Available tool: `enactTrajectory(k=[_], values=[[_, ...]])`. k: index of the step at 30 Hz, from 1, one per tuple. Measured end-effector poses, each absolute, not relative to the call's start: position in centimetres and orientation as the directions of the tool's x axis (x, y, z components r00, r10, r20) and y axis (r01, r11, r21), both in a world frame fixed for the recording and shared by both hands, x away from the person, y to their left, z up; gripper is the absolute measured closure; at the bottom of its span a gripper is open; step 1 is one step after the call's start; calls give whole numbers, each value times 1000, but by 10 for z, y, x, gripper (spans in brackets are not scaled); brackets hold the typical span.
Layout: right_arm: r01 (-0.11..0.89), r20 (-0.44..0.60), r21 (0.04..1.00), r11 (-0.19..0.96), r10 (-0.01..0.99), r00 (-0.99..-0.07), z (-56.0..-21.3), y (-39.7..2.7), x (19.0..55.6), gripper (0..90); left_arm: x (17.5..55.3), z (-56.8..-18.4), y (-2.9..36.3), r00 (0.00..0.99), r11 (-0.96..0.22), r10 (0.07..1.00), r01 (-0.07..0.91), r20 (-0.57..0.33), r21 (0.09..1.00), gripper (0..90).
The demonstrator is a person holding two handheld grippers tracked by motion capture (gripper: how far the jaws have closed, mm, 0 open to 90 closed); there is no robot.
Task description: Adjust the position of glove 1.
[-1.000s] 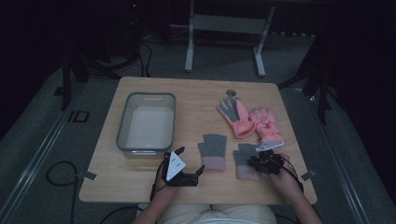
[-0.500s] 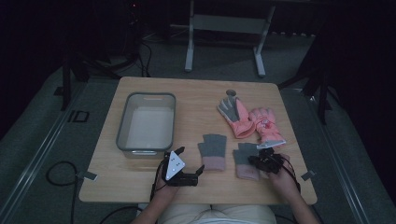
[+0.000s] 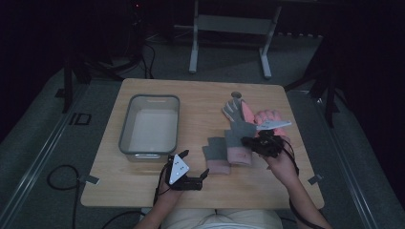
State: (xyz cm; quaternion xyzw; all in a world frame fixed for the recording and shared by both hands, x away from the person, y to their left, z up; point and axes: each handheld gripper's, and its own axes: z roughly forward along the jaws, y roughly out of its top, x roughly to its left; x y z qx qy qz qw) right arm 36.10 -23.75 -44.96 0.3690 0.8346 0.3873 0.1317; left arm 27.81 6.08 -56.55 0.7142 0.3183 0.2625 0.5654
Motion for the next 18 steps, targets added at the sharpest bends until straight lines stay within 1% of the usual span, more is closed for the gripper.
enactTrajectory(k=[4,9,14,18], values=[[495,49,735,462,693,-719,-451,-215,368,858,278,-565,61,659,-157,752,161,12,974,15],[493,46,723,483,679,-733,-463,-194,373,857,278,-566,61,661,-156,750,156,14,975,15],[516,86,705,486,664,-743,-478,-185,375,857,278,-566,61,662,-154,749,160,9,975,15],[521,84,689,504,658,-748,-488,-177,374,856,279,-565,61,666,-156,746,162,8,974,15]])
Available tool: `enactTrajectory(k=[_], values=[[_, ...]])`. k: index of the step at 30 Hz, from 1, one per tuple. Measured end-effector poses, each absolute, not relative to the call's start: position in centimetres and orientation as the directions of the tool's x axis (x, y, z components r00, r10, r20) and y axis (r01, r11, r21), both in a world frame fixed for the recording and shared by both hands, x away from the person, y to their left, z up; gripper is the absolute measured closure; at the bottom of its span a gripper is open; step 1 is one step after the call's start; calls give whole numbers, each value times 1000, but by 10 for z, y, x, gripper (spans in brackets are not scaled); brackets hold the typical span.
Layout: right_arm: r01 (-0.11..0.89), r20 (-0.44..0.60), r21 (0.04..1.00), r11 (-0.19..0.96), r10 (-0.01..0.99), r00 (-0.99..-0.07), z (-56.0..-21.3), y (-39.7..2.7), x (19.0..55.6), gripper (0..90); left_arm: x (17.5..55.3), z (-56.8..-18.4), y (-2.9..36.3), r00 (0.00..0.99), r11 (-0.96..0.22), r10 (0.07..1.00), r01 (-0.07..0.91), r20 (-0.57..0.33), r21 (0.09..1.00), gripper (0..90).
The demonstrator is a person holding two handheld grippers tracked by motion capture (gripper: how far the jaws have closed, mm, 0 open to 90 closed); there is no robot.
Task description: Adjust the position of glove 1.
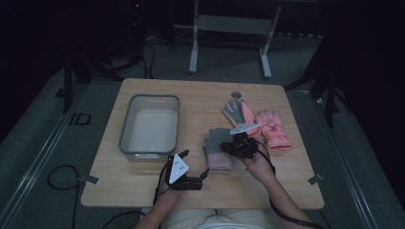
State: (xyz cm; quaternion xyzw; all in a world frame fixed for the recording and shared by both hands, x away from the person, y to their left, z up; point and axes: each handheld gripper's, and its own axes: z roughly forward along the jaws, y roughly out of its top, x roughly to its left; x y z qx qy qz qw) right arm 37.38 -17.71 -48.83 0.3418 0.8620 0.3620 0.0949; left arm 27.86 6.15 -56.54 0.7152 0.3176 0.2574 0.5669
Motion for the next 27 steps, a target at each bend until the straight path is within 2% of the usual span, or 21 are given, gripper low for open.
enactTrajectory(k=[7,27], values=[[545,99,655,523,656,-748,-510,-176,375,854,279,-565,61,674,-165,739,160,15,973,16],[555,86,639,532,668,-739,-533,-171,384,826,279,-565,59,653,-170,758,172,17,970,16]])
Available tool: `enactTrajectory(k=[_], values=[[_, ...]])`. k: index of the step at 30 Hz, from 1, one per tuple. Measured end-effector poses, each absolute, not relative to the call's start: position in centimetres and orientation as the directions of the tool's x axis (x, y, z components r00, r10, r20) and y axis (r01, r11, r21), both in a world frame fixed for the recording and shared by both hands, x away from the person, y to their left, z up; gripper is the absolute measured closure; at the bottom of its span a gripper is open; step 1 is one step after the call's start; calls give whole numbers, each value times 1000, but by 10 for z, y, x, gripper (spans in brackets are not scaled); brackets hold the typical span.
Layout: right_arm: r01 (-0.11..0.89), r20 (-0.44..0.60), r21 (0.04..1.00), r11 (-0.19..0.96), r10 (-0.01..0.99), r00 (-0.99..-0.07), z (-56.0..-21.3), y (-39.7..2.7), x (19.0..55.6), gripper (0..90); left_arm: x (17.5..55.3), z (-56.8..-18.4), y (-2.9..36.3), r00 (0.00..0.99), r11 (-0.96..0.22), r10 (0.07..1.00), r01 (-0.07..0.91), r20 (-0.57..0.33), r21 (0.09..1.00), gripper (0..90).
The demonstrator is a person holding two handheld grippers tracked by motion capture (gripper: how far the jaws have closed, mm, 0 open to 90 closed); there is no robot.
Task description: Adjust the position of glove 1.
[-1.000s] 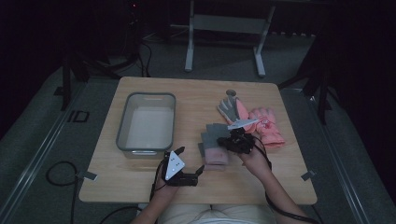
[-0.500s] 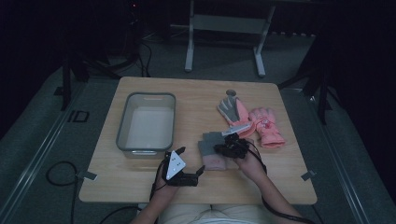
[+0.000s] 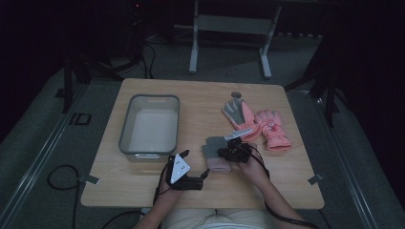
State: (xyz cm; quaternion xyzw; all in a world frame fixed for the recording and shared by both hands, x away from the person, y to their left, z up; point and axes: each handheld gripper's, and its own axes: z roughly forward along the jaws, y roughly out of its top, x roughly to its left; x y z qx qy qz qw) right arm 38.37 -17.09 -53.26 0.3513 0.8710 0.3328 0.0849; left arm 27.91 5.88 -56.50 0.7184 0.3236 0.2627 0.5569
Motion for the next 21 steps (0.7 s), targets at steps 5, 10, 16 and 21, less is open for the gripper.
enactTrajectory(k=[5,10,16,21], values=[[554,91,651,519,671,-736,-531,-172,382,755,281,-565,59,668,-158,744,189,-9,969,16],[519,77,698,493,669,-739,-508,-182,380,702,279,-558,52,690,-202,724,202,7,958,16],[482,31,723,496,673,-739,-485,-196,391,683,284,-541,47,711,-225,703,252,-22,941,47],[494,46,728,476,685,-727,-483,-201,404,674,288,-533,36,807,-366,586,188,69,911,89]])
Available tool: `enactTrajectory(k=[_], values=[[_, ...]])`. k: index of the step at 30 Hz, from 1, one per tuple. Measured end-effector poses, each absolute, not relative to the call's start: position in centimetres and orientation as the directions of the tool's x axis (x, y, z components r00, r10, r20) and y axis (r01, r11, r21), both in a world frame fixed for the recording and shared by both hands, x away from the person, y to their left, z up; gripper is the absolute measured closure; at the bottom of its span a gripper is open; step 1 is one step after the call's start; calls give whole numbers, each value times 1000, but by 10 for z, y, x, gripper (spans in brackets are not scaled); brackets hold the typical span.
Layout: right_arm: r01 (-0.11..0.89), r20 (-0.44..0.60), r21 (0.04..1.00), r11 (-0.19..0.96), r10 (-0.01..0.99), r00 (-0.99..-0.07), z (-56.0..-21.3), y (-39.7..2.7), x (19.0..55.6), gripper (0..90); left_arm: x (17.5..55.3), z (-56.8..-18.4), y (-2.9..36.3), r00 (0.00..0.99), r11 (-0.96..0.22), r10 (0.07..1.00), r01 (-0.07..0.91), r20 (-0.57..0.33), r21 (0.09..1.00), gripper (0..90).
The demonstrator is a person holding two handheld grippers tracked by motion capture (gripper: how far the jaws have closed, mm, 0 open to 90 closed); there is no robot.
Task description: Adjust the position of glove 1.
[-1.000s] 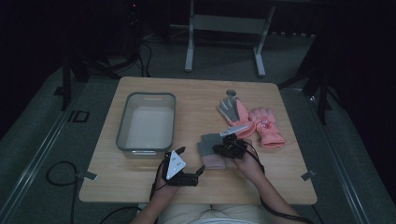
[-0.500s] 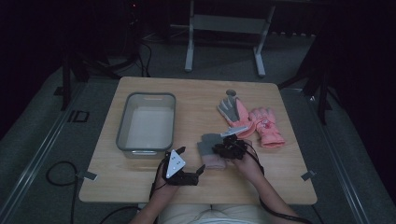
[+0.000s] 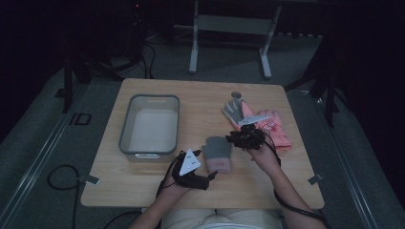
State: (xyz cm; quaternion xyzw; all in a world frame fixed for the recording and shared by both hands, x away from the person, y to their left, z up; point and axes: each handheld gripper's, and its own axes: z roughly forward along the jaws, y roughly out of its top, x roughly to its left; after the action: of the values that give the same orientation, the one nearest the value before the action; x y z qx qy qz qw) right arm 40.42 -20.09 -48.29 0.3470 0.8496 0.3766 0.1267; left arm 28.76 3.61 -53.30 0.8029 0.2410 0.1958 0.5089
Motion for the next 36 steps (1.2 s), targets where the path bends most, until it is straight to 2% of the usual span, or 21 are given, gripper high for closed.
enactTrajectory(k=[2,6,8,10,13,14,16,21,27,28,30,32,34,36], values=[[497,41,724,478,689,-723,-485,-200,408,678,290,-533,29,833,-422,544,162,106,892,132],[509,61,719,473,686,-725,-492,-196,415,650,298,-538,15,867,-519,469,119,166,847,148],[520,65,713,471,693,-718,-497,-194,418,630,304,-541,11,888,-558,425,105,175,823,206],[525,60,709,471,701,-711,-502,-192,419,630,307,-546,8,892,-615,390,66,230,786,253],[537,58,696,476,708,-704,-512,-191,421,613,309,-550,5,902,-644,354,42,248,764,280],[543,57,692,476,713,-698,-515,-190,422,599,310,-551,4,902,-653,344,29,262,757,312],[552,57,686,474,722,-690,-520,-191,425,556,311,-553,2,903,-675,328,19,277,737,314],[568,46,658,493,727,-685,-531,-191,430,532,314,-553,-1,905,-706,320,31,280,708,361],[597,64,632,493,735,-675,-541,-191,434,391,314,-557,-1,892,-720,315,3,323,694,424],[596,60,633,494,736,-674,-542,-192,434,389,314,-557,-2,892,-723,313,0,327,691,425],[609,82,634,478,741,-667,-544,-194,435,373,310,-559,-4,874,-758,277,-57,399,650,436],[631,118,627,456,746,-656,-544,-195,436,391,310,-559,-5,867,-762,282,-58,410,645,447],[643,136,622,447,747,-651,-545,-196,437,412,311,-558,-4,862,-761,287,-59,417,646,520],[647,153,617,447,739,-656,-544,-196,437,479,313,-556,-3,868,-752,296,-45,398,658,570]])
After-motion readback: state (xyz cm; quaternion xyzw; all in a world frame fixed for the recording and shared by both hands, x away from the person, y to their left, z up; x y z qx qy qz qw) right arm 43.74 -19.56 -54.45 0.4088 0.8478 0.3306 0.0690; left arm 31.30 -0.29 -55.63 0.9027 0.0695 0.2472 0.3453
